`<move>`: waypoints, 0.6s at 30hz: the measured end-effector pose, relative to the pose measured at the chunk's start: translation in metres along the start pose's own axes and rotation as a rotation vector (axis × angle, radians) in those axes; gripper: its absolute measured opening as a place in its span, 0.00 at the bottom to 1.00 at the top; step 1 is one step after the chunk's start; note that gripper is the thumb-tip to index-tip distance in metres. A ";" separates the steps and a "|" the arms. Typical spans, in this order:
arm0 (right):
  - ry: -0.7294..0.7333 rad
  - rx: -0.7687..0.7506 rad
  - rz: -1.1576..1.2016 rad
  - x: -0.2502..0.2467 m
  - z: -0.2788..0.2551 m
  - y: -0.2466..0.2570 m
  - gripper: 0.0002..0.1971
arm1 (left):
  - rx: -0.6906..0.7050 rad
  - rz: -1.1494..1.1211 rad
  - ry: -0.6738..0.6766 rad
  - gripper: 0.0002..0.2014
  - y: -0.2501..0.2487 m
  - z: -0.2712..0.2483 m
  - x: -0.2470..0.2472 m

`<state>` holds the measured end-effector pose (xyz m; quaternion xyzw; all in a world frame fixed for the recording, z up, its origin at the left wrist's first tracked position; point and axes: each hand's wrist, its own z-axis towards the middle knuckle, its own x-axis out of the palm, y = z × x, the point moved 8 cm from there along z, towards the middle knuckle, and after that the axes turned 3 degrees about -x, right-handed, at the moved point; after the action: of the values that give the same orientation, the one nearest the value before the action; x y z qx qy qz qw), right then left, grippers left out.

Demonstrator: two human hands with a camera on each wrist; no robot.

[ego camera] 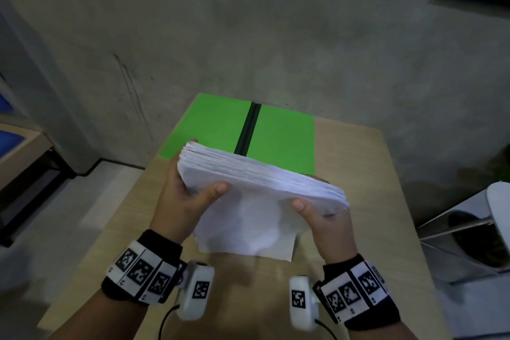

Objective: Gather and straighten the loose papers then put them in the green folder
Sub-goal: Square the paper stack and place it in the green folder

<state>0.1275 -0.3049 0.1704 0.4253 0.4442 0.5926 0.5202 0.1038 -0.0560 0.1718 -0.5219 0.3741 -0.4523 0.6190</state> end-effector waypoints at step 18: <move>-0.024 0.086 -0.045 -0.003 0.004 -0.004 0.24 | -0.026 -0.054 -0.166 0.37 -0.019 -0.015 -0.002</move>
<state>0.1322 -0.3069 0.1675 0.4442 0.4723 0.5560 0.5201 0.0861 -0.0599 0.1879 -0.5753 0.3132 -0.4192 0.6286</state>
